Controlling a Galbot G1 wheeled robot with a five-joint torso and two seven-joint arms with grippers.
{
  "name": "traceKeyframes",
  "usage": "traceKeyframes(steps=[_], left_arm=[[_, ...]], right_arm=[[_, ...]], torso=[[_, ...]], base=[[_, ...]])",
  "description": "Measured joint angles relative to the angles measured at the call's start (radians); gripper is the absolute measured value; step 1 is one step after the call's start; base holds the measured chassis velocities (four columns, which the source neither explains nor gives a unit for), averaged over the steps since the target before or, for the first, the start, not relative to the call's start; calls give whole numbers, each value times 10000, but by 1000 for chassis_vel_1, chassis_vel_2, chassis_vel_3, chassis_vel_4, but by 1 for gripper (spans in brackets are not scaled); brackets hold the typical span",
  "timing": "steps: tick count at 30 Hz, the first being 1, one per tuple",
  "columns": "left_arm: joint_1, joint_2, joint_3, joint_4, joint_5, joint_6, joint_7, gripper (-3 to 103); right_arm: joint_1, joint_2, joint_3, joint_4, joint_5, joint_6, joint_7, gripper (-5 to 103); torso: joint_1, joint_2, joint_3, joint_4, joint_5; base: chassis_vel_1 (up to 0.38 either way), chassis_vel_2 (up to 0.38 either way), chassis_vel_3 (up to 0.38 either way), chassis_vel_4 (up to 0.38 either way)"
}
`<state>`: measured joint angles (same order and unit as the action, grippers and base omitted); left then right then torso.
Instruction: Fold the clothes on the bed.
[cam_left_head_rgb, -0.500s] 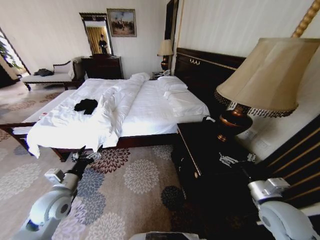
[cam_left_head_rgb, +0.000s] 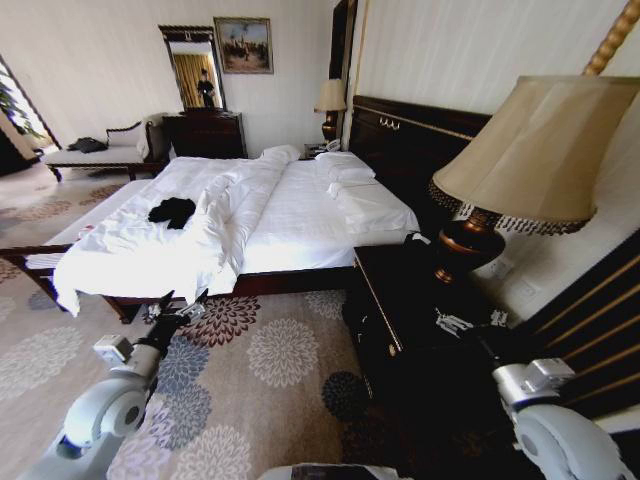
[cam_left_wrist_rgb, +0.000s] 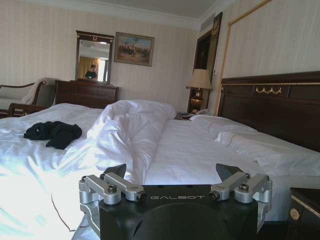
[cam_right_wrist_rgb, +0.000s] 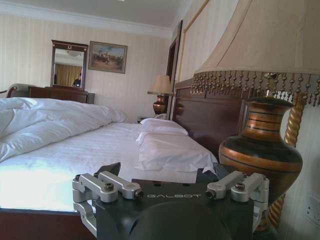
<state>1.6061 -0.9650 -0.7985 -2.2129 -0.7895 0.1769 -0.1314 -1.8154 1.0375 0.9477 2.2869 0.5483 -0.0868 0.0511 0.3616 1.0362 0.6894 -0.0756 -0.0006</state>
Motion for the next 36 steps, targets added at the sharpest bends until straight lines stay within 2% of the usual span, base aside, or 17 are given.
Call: traceKeyframes(steps=[16,22,36], left_arm=[[40,8,-105,35,-47,9,-17,100],[-15,-15,-16,-39,-33,39,-56,100],[126,-38,-148,-160,-46,49,-76,100]], right_arm=[[97,110,-192,-66,32,-124,-14,100],[94,453,-387,-71,-73,-129,-15,100],[114,653,-570,-52,-124,-129,-18,100]], torso=[[0,0,0,1,-1],[0,0,0,0,1],[1,0,0,-1,0]], base=[[0,0,0,0],[-12,17,15,-11],[-64,59,65,-61]])
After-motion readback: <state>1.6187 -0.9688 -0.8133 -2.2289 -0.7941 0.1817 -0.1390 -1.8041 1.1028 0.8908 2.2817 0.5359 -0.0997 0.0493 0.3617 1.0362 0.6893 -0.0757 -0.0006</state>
